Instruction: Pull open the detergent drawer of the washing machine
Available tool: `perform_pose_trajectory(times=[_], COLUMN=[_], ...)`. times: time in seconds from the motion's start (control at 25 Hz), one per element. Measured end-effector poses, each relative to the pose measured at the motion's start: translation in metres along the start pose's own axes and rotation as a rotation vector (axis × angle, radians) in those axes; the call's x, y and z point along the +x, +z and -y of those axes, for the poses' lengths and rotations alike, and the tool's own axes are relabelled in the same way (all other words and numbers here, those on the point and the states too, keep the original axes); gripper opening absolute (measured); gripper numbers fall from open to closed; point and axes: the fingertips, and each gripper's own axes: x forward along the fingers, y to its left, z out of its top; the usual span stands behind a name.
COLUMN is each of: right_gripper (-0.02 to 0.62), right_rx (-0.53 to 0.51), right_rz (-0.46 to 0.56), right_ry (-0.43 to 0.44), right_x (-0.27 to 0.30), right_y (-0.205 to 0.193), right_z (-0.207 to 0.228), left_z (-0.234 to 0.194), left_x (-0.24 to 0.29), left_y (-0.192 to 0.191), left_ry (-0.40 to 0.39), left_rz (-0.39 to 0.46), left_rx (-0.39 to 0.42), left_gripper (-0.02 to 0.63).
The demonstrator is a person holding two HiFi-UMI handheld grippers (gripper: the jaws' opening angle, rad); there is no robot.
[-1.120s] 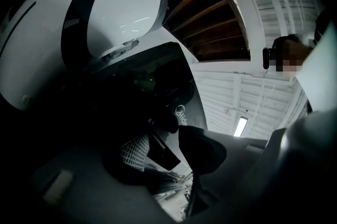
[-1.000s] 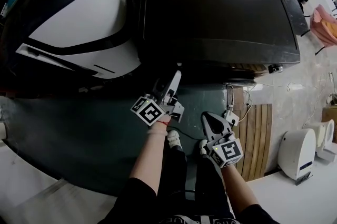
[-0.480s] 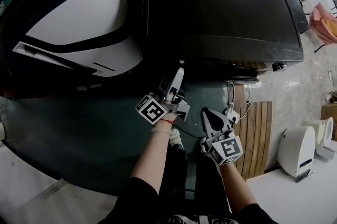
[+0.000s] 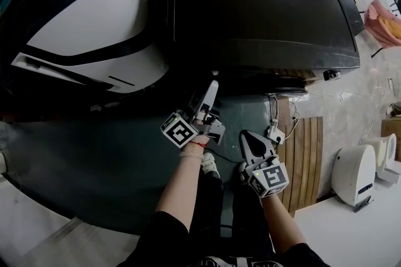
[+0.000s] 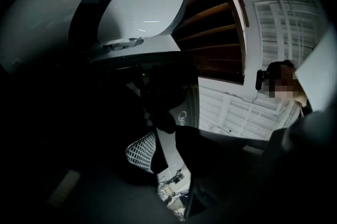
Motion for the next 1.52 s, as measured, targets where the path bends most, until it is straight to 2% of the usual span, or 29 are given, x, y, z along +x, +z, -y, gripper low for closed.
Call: perform_pose_trajectory(times=[0.48,0.68,1.52], right_gripper=[0.013,0.013,0.012], right_rx=[0.048,-0.006,0.005], right_rz=[0.016,0.009,-0.002], right_ry=[-0.001,0.022,0.043], right_x=[-0.002,-0.007,-0.016], right_y=[0.007,0.001,-0.009], right_z=[-0.008,-0.004,-0.01], left_z=[0.006,0.007,0.015], left_x=[-0.009,-0.013,-0.026], left_y=[-0.007,-0.008,-0.019], left_ry=[0.009,0.006,0.021], left_rz=[-0.039,-0.032,-0.08], left_rx=[0.017,0.024,0.045], left_gripper=[0.114,0.114,0.11])
